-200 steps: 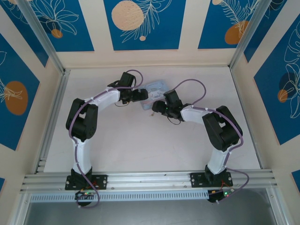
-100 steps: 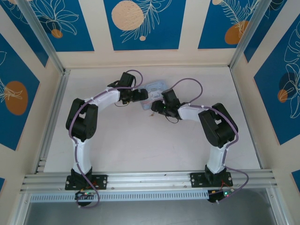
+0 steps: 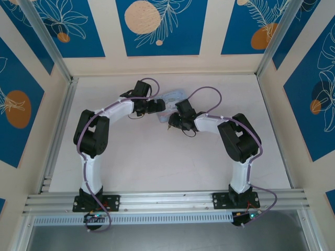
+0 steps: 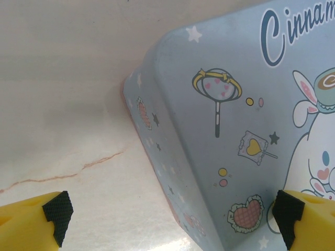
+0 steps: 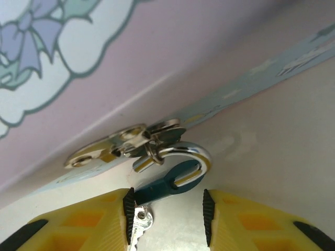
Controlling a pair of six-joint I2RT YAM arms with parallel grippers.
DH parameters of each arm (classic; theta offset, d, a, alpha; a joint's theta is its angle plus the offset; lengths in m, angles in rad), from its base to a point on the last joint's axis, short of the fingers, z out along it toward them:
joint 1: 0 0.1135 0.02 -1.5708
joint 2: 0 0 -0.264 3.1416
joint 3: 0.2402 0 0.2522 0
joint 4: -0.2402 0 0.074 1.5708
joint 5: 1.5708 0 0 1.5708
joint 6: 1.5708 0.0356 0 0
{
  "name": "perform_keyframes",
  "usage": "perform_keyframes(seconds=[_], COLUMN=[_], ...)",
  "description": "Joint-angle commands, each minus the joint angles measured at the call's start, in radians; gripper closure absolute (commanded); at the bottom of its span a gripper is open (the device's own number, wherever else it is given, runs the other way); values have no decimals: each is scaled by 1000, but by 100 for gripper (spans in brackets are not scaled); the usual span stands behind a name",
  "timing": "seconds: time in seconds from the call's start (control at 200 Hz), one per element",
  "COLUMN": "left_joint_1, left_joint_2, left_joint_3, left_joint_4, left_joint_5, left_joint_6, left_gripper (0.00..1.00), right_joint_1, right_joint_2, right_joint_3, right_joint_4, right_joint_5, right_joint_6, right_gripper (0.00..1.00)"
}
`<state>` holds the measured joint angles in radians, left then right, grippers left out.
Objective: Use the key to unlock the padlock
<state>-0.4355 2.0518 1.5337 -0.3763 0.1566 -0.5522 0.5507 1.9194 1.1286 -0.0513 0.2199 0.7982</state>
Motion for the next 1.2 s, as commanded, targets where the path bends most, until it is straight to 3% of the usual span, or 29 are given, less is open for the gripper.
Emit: perform_keyframes(seconds=[0.0, 0.28, 0.39, 0.685, 0.855, 1.035, 1.195], left_joint_1=[6, 6, 6, 6, 6, 6, 6], left_joint_2=[40, 43, 44, 45, 49, 51, 54], left_joint_3=[-35, -34, -35, -36, -37, -40, -48], left_joint_4=[-80, -78, -78, -79, -78, -73, -72], left_joint_5=[1, 1, 1, -2, -2, 4, 3], left_joint_6=[-1, -2, -3, -5, -4, -9, -9], left_gripper=[1, 1, 1, 1, 1, 1, 1], right_joint_1=[3, 1, -6, -46, -68, -71, -74], right_joint_2=[20, 48, 54, -10, -52, -56, -24], right_joint_3=[25, 58, 69, 63, 63, 75, 117], right_joint_4=[-52, -79, -94, -90, -47, -7, -45], right_joint_5=[33, 41, 54, 99, 51, -26, -23], right_joint_6=[16, 19, 49, 93, 100, 141, 182], right_gripper=[60, 61, 75, 88, 100, 100, 100])
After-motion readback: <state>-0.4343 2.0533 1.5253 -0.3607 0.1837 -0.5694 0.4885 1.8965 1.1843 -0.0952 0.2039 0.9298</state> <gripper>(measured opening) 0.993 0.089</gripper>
